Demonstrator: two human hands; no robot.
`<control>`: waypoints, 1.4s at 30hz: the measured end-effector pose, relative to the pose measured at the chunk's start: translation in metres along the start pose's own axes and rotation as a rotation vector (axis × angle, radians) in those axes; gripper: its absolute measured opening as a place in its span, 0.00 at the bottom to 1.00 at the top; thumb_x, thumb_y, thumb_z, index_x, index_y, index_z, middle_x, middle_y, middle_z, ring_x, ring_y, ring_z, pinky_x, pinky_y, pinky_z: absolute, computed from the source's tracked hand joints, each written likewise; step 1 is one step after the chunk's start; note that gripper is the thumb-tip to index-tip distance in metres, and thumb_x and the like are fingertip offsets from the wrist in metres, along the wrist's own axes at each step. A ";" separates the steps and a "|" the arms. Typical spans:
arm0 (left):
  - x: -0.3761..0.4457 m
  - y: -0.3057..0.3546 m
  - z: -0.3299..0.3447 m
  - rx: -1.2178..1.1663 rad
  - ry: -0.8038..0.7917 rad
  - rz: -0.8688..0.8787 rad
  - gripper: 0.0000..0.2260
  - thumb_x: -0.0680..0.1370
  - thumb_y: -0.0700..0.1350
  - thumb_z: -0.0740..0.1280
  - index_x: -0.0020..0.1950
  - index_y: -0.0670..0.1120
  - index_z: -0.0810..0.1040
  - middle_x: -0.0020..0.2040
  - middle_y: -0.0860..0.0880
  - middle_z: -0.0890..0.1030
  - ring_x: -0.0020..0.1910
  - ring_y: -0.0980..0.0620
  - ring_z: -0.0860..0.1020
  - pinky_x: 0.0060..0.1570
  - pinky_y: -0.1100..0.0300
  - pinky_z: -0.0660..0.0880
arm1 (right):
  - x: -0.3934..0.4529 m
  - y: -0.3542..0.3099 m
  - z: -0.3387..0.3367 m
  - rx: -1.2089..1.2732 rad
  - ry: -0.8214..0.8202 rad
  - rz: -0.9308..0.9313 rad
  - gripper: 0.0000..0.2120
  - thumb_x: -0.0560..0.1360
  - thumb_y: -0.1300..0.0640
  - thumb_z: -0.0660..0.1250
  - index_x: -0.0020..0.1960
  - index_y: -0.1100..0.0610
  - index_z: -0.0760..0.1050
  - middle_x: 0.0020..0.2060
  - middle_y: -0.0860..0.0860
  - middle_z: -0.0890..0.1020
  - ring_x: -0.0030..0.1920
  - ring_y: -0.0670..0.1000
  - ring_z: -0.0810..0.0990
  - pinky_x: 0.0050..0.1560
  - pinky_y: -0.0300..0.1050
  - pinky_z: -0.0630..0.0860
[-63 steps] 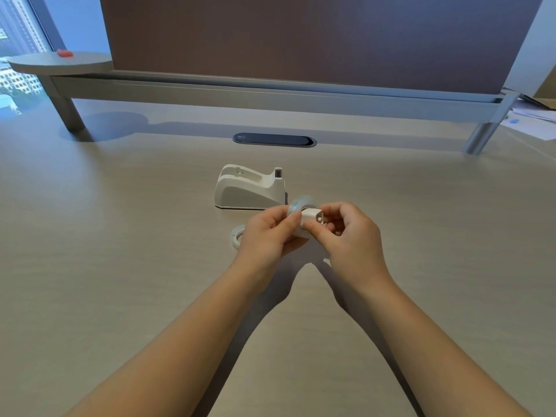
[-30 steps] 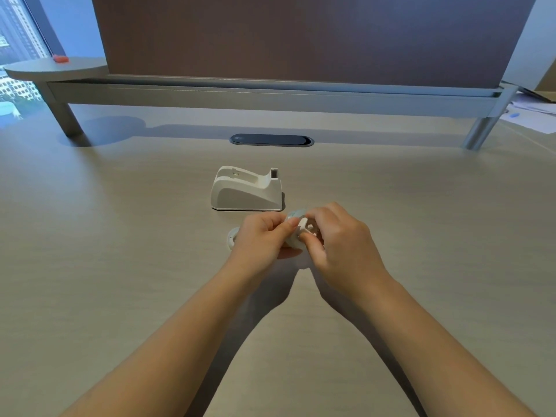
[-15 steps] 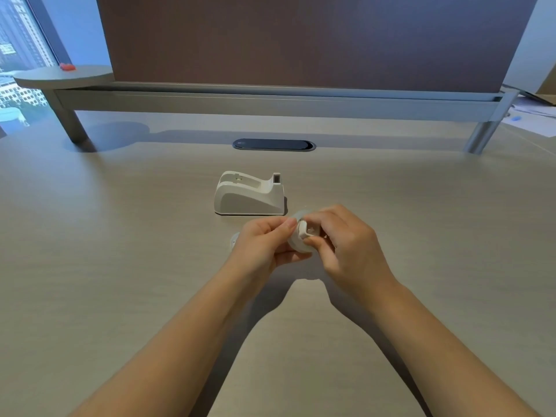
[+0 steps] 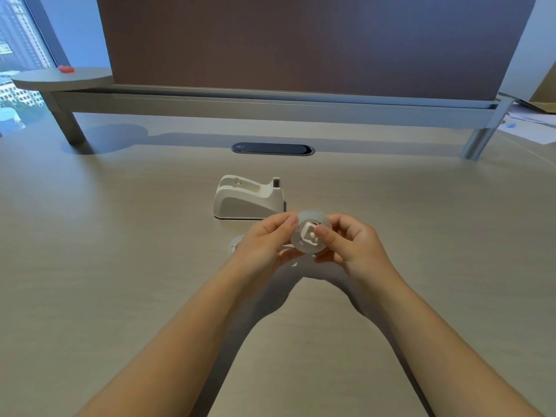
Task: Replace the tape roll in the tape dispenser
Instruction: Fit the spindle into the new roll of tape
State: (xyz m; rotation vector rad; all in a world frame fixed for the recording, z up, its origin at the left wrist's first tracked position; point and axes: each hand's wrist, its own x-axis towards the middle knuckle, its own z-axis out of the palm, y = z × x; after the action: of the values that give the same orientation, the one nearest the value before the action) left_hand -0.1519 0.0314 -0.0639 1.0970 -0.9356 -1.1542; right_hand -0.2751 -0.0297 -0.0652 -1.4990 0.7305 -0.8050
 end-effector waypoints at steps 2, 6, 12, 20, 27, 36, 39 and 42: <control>0.001 0.000 -0.001 -0.006 0.002 0.007 0.08 0.71 0.44 0.62 0.46 0.44 0.78 0.43 0.47 0.80 0.42 0.55 0.80 0.43 0.66 0.79 | 0.000 0.000 -0.001 0.033 -0.003 0.007 0.02 0.69 0.58 0.66 0.39 0.54 0.74 0.35 0.52 0.79 0.37 0.49 0.79 0.32 0.34 0.78; 0.002 -0.001 -0.002 0.097 0.056 -0.007 0.01 0.69 0.37 0.66 0.39 0.43 0.76 0.36 0.47 0.79 0.36 0.54 0.80 0.40 0.64 0.80 | -0.001 0.001 -0.001 0.092 -0.025 0.004 0.08 0.61 0.51 0.67 0.36 0.54 0.74 0.34 0.52 0.79 0.38 0.50 0.79 0.36 0.35 0.79; 0.002 0.000 -0.005 0.182 0.083 0.037 0.07 0.68 0.35 0.67 0.34 0.44 0.73 0.33 0.46 0.76 0.31 0.56 0.77 0.36 0.66 0.79 | -0.002 0.003 0.001 0.028 -0.007 -0.048 0.06 0.68 0.61 0.68 0.34 0.55 0.72 0.33 0.54 0.78 0.34 0.50 0.78 0.30 0.34 0.77; 0.000 -0.001 0.001 0.307 0.194 0.139 0.06 0.68 0.35 0.68 0.35 0.43 0.73 0.36 0.42 0.76 0.40 0.44 0.76 0.46 0.49 0.78 | -0.001 0.003 0.008 0.012 0.048 -0.106 0.08 0.70 0.64 0.66 0.33 0.57 0.71 0.31 0.53 0.77 0.28 0.40 0.79 0.28 0.32 0.78; 0.000 -0.004 0.001 0.322 0.220 0.165 0.04 0.70 0.37 0.67 0.37 0.46 0.76 0.38 0.41 0.78 0.41 0.43 0.78 0.46 0.52 0.79 | -0.001 0.004 0.011 -0.029 0.078 -0.109 0.06 0.71 0.63 0.66 0.36 0.57 0.72 0.33 0.53 0.78 0.33 0.46 0.80 0.30 0.32 0.78; -0.001 0.003 -0.006 0.070 0.120 -0.055 0.11 0.75 0.41 0.60 0.55 0.43 0.75 0.46 0.46 0.79 0.46 0.51 0.78 0.42 0.65 0.78 | -0.007 -0.004 0.012 0.021 0.053 0.023 0.03 0.72 0.59 0.64 0.41 0.56 0.76 0.36 0.52 0.81 0.38 0.49 0.81 0.36 0.37 0.80; -0.002 0.006 -0.004 0.358 0.268 0.069 0.16 0.73 0.41 0.64 0.61 0.44 0.70 0.46 0.51 0.76 0.44 0.57 0.75 0.42 0.66 0.75 | -0.009 -0.006 0.015 0.136 0.119 0.110 0.05 0.71 0.62 0.66 0.37 0.57 0.77 0.32 0.53 0.82 0.29 0.47 0.82 0.28 0.34 0.78; -0.012 0.010 -0.006 0.738 0.363 0.321 0.15 0.71 0.45 0.68 0.56 0.44 0.73 0.49 0.53 0.74 0.46 0.56 0.73 0.44 0.68 0.71 | -0.010 -0.008 0.019 0.173 0.167 0.154 0.05 0.71 0.62 0.66 0.37 0.59 0.76 0.32 0.55 0.81 0.28 0.47 0.80 0.28 0.34 0.79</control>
State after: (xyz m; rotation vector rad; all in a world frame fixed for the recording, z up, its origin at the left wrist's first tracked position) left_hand -0.1463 0.0445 -0.0558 1.5999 -1.2226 -0.3104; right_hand -0.2650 -0.0105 -0.0582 -1.2159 0.8672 -0.8606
